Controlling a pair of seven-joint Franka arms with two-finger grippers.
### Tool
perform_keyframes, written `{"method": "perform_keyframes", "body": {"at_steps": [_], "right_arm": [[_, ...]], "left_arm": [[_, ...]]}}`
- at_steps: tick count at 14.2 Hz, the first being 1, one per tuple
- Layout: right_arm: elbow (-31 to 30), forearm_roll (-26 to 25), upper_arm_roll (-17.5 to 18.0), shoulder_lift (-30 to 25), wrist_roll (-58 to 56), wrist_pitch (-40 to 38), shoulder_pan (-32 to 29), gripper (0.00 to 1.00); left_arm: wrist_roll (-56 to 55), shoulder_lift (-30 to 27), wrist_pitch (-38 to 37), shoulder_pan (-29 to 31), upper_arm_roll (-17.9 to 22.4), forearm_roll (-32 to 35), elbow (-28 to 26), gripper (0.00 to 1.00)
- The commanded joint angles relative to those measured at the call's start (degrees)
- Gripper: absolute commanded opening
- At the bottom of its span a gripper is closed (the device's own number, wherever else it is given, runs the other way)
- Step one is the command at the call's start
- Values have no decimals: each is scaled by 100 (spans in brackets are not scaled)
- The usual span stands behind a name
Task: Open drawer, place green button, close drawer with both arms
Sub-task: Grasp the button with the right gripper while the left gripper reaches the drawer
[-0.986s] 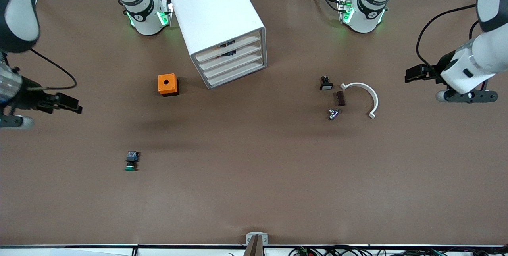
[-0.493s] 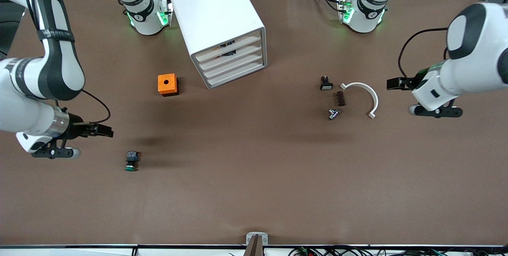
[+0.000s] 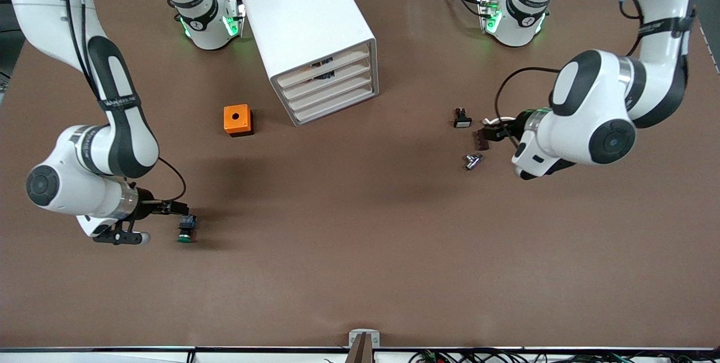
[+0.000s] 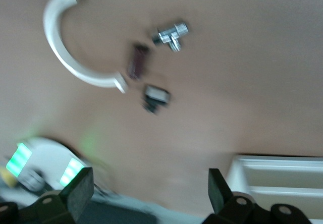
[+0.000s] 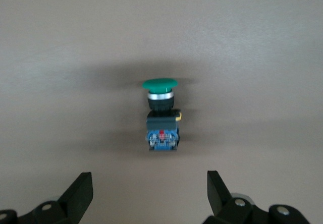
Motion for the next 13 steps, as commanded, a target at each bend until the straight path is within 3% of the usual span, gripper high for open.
{"method": "perform_keyframes", "body": {"at_steps": [1,7,8,11,13], "right_arm": [[125,216,-4,283,45,213,10,100],[160,225,-4,714,36,663,27,100],[168,216,-4,767,36,663,19,87],[212,199,-13,767,-7,645,27,31],[300,199,-4,767,1,610,27,3]], "left_arm": [[-1677,604,-328,9,-89,-735,662,100],[-4859,1623,-328,61,-757,-1833,1181,100],[-5465,1799,-320,79,-810,-2114,1190,100],[-6435,2107,-267,79,-855,-2678,1208,100],[-7007,2344,-127,79,-969,-2837,1208,100]]}}
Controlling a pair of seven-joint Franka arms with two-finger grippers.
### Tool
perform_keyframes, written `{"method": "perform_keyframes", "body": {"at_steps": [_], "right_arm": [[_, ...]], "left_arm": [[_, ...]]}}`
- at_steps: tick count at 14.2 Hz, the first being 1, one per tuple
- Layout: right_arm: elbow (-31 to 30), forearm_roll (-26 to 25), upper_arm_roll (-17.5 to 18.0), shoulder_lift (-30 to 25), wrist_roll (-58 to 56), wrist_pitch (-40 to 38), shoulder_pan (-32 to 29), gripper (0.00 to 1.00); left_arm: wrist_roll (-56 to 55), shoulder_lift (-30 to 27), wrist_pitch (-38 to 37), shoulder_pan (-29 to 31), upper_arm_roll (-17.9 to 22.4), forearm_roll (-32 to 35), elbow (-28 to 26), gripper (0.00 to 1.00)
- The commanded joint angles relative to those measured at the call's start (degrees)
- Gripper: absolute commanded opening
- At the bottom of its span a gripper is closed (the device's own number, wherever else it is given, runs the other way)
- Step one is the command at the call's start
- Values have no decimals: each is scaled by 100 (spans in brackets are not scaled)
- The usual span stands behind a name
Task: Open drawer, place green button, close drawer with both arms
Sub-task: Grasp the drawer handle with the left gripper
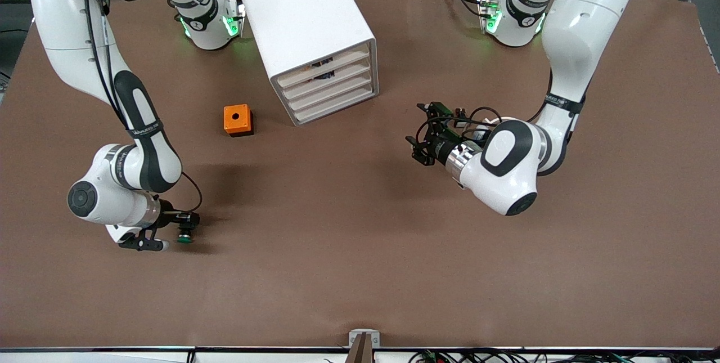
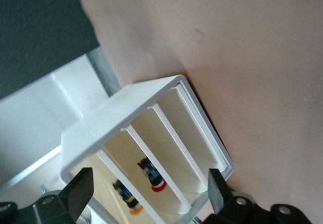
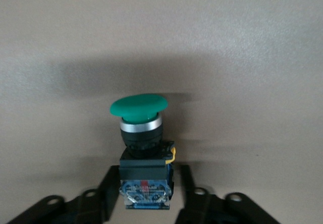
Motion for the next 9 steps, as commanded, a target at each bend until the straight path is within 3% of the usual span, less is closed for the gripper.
{"method": "perform_keyframes", "body": {"at_steps": [1,5,9], "right_arm": [[212,84,-4,50,1,-76,20,0],[239,110,4,7,19,-146,37,0],[931,224,5,-20,45,-1321,-33,0]], "left_arm": [[-830,414,84,75,-202,-263,176,100],[-1569,880,304,-13,-316,-483,184,100],[-1791,1162,357,-276,-527,-589,176,100]]}}
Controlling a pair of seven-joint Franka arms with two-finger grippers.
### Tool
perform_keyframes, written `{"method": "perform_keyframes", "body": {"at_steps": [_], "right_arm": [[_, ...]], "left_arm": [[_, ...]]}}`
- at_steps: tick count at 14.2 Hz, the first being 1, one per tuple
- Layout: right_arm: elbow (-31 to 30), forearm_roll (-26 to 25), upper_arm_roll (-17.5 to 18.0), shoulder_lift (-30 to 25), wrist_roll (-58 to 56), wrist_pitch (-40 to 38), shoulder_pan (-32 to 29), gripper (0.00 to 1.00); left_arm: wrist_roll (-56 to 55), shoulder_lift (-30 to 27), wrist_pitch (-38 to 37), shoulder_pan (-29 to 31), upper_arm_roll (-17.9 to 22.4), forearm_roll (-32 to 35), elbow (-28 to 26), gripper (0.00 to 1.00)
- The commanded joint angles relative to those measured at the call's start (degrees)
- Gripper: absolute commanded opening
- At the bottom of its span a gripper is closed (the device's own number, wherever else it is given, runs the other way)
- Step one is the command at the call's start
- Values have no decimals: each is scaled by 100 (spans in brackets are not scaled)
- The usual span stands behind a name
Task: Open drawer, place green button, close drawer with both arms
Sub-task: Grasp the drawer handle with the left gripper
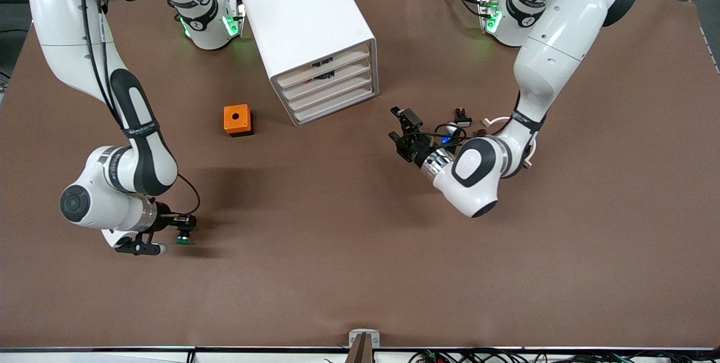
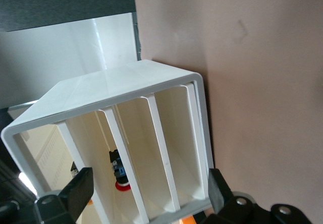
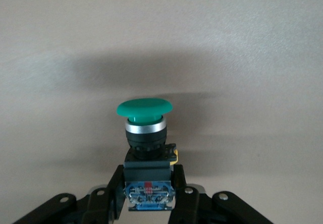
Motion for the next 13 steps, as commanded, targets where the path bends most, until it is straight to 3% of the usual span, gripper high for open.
{"method": "perform_keyframes", "body": {"at_steps": [1,3,6,13], "right_arm": [[552,226,-4,-28,111,-824,-46,0],[799,227,-4,-90,418,-1281,-2,0],[879,226,5,-317,857,-1669,121,0],[975,200,14,-995,1781,-2592,385,0]], "left_arm": [[-197,207,37,-181,-132,-182,144,99],[-197,348,46,-365,-132,-235,144,75],[-189,445,46,-672,-132,-253,126,57],[-180,612,187,-1033,-123,-420,117,56]]}}
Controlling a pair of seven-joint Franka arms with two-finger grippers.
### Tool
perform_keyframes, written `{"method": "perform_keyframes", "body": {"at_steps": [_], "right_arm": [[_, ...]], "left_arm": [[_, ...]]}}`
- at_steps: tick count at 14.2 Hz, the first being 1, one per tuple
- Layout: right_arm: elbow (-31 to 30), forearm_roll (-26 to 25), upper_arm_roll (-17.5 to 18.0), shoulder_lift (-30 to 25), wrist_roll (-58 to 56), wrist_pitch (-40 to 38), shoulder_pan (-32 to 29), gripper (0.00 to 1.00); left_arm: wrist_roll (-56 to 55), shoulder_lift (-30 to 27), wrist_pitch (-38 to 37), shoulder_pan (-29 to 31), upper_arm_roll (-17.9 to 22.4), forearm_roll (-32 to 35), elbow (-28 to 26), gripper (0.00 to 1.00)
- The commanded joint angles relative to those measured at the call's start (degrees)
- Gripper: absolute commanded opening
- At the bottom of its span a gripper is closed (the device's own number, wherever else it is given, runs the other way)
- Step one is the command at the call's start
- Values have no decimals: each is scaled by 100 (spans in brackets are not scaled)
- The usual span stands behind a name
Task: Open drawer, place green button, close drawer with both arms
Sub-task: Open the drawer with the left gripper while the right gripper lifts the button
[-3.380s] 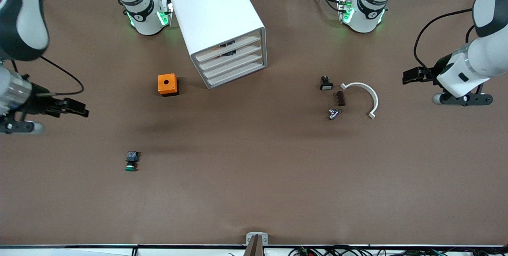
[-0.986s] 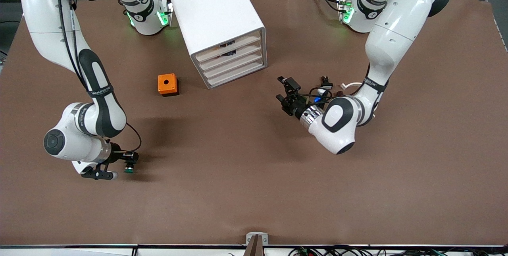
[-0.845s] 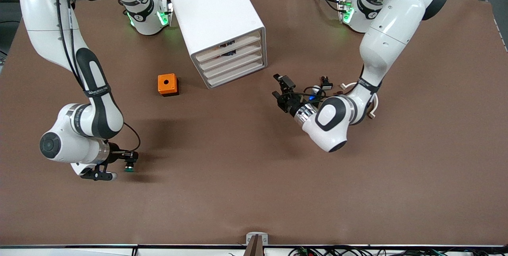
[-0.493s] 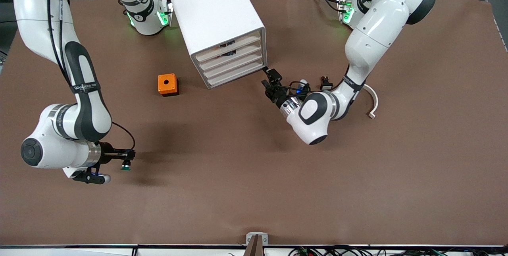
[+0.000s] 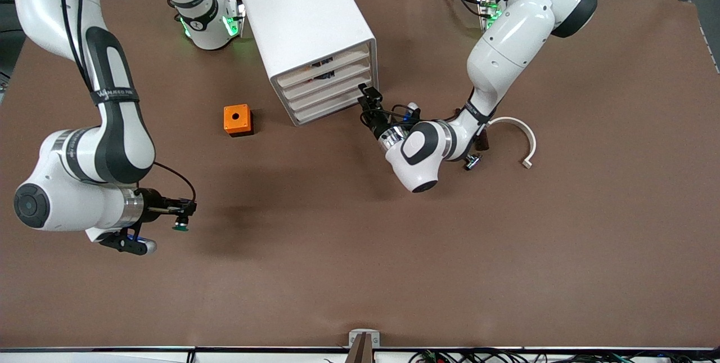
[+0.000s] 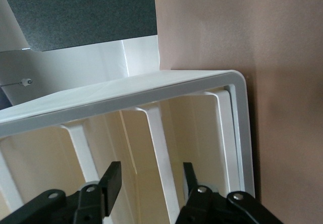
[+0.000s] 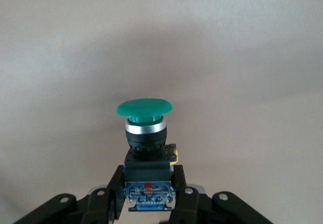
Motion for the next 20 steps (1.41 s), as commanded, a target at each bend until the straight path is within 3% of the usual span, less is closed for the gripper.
{"method": "perform_keyframes", "body": {"at_steps": [1,4,14,20], "right_arm": [[62,45,-19,-295,342,-391,89,0],[228,19,-27,-480,754,-839,257,0],[326,-25,-36,-1183,2880,-1289,1231,0],[291,-253,-27,-1341,4445,-1280,1970,0]], "left_arm": [[-104,131,88,-135,-11,-120,89,56],[-113,193,115,-301,-11,-129,89,53],[-113,219,71,-443,-29,-129,18,13],[-69,210,71,-258,-29,-138,53,11]]}}
